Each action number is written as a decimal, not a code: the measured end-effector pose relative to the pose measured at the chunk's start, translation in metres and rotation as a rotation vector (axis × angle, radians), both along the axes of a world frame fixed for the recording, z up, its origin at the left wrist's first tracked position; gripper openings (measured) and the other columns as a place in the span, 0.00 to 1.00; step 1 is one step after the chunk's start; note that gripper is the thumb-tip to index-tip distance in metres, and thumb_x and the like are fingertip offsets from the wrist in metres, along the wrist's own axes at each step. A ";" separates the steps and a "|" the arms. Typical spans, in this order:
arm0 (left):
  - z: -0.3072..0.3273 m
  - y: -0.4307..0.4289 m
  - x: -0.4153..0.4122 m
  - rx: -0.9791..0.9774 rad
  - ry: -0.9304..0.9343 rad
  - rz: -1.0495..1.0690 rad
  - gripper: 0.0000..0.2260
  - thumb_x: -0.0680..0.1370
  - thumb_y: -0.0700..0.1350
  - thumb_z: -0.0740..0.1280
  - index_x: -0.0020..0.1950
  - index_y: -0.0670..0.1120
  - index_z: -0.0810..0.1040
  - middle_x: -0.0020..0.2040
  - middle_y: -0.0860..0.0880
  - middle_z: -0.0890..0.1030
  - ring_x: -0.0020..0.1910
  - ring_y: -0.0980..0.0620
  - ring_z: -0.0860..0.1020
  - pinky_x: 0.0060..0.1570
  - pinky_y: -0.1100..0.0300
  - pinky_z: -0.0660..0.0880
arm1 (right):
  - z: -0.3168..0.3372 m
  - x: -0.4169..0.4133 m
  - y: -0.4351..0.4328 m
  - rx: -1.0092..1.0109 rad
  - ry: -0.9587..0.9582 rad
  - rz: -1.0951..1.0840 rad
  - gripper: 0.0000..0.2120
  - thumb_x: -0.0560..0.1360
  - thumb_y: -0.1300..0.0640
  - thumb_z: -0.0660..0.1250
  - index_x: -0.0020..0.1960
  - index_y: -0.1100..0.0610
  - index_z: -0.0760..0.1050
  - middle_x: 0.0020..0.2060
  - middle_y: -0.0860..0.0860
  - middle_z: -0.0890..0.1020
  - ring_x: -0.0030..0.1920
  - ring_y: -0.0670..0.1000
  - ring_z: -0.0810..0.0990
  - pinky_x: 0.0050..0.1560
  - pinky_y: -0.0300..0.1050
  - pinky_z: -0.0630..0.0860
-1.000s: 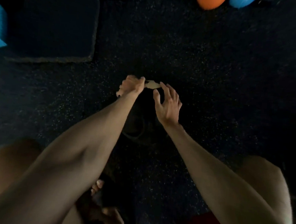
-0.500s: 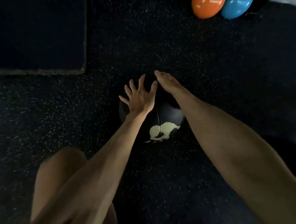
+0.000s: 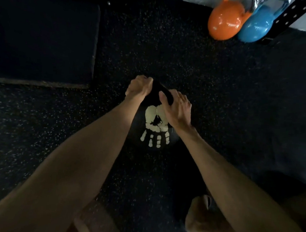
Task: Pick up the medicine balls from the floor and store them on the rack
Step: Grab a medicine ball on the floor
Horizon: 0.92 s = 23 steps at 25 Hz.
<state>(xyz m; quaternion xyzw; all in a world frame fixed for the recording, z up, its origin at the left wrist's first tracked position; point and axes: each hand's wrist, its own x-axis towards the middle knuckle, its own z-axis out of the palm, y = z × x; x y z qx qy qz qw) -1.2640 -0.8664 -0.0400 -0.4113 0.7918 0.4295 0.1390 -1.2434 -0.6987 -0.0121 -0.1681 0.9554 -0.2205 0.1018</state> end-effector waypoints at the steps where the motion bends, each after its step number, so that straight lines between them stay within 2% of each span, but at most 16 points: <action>1: 0.000 -0.007 0.000 -0.026 0.050 0.011 0.23 0.82 0.57 0.54 0.68 0.46 0.76 0.65 0.41 0.78 0.61 0.40 0.77 0.63 0.46 0.72 | 0.003 -0.016 -0.014 -0.002 -0.035 0.006 0.33 0.77 0.29 0.46 0.63 0.50 0.75 0.59 0.50 0.81 0.62 0.53 0.77 0.68 0.59 0.69; 4: -0.005 -0.014 0.021 -0.131 0.216 0.019 0.23 0.84 0.56 0.51 0.72 0.46 0.71 0.68 0.42 0.75 0.66 0.41 0.74 0.65 0.45 0.71 | 0.014 -0.070 -0.055 0.001 -0.218 -0.018 0.28 0.79 0.32 0.54 0.64 0.50 0.77 0.58 0.49 0.80 0.62 0.53 0.76 0.68 0.60 0.67; 6: -0.010 -0.001 0.041 -0.320 0.284 -0.049 0.24 0.83 0.58 0.50 0.76 0.52 0.64 0.75 0.45 0.68 0.71 0.43 0.68 0.69 0.43 0.67 | 0.017 -0.102 -0.077 0.024 -0.309 -0.049 0.25 0.79 0.33 0.57 0.60 0.51 0.79 0.45 0.48 0.78 0.55 0.53 0.77 0.63 0.56 0.68; 7: -0.013 0.008 0.046 -0.361 0.326 -0.020 0.24 0.82 0.61 0.51 0.77 0.55 0.62 0.77 0.46 0.64 0.74 0.44 0.64 0.71 0.43 0.64 | 0.015 -0.118 -0.087 0.024 -0.347 -0.066 0.25 0.78 0.34 0.59 0.59 0.53 0.79 0.42 0.49 0.76 0.52 0.54 0.76 0.61 0.54 0.69; 10: -0.009 0.036 0.044 -0.420 0.395 0.104 0.27 0.80 0.67 0.52 0.78 0.62 0.60 0.79 0.49 0.59 0.78 0.46 0.57 0.74 0.45 0.56 | 0.007 -0.159 -0.103 0.039 -0.436 -0.094 0.26 0.77 0.35 0.62 0.60 0.55 0.77 0.49 0.54 0.76 0.52 0.57 0.76 0.62 0.53 0.73; 13: 0.000 0.037 0.013 -0.480 0.332 0.181 0.25 0.79 0.68 0.54 0.75 0.64 0.65 0.78 0.49 0.63 0.76 0.47 0.62 0.73 0.43 0.62 | 0.001 -0.193 -0.110 0.032 -0.480 -0.060 0.18 0.79 0.39 0.62 0.53 0.55 0.75 0.46 0.54 0.75 0.47 0.55 0.75 0.52 0.47 0.72; 15: 0.013 0.019 -0.017 -0.416 0.265 0.209 0.23 0.79 0.67 0.56 0.73 0.64 0.68 0.75 0.49 0.67 0.73 0.47 0.66 0.70 0.43 0.66 | -0.001 -0.208 -0.110 0.000 -0.446 0.037 0.18 0.81 0.42 0.60 0.57 0.55 0.77 0.49 0.52 0.78 0.47 0.52 0.78 0.45 0.44 0.70; 16: 0.018 0.007 -0.033 -0.363 0.224 0.227 0.22 0.78 0.67 0.57 0.72 0.64 0.70 0.74 0.49 0.69 0.72 0.47 0.67 0.69 0.43 0.68 | -0.001 -0.213 -0.108 -0.017 -0.427 0.094 0.19 0.82 0.42 0.58 0.62 0.53 0.77 0.53 0.52 0.79 0.50 0.51 0.79 0.46 0.44 0.71; 17: 0.023 -0.006 -0.047 -0.305 0.193 0.260 0.22 0.77 0.67 0.58 0.70 0.64 0.72 0.72 0.50 0.72 0.70 0.48 0.70 0.68 0.44 0.69 | -0.004 -0.214 -0.105 -0.038 -0.408 0.146 0.21 0.82 0.41 0.56 0.67 0.51 0.75 0.60 0.52 0.79 0.56 0.52 0.78 0.52 0.47 0.73; 18: 0.028 -0.019 -0.060 -0.249 0.179 0.297 0.23 0.76 0.68 0.58 0.69 0.64 0.74 0.68 0.51 0.76 0.67 0.48 0.73 0.66 0.45 0.71 | -0.007 -0.211 -0.100 -0.060 -0.388 0.186 0.24 0.81 0.39 0.55 0.72 0.49 0.71 0.67 0.52 0.76 0.65 0.54 0.74 0.62 0.52 0.72; 19: 0.031 -0.033 -0.072 -0.193 0.163 0.334 0.24 0.74 0.69 0.58 0.67 0.64 0.76 0.62 0.52 0.80 0.63 0.49 0.76 0.63 0.48 0.73 | -0.010 -0.207 -0.094 -0.077 -0.360 0.217 0.27 0.80 0.36 0.53 0.75 0.46 0.67 0.73 0.52 0.71 0.71 0.55 0.69 0.70 0.59 0.67; 21: 0.035 -0.060 -0.094 -0.109 0.096 0.391 0.23 0.75 0.67 0.60 0.63 0.58 0.80 0.52 0.53 0.81 0.56 0.49 0.79 0.56 0.54 0.75 | -0.016 -0.197 -0.091 -0.093 -0.279 0.256 0.32 0.78 0.31 0.52 0.78 0.44 0.61 0.77 0.52 0.64 0.76 0.57 0.61 0.74 0.66 0.59; 23: 0.033 -0.081 -0.115 -0.060 0.035 0.398 0.22 0.75 0.65 0.62 0.58 0.53 0.83 0.52 0.50 0.81 0.52 0.46 0.79 0.53 0.54 0.76 | -0.016 -0.201 -0.099 -0.097 -0.219 0.226 0.35 0.76 0.28 0.52 0.78 0.44 0.60 0.77 0.52 0.64 0.76 0.58 0.62 0.73 0.68 0.60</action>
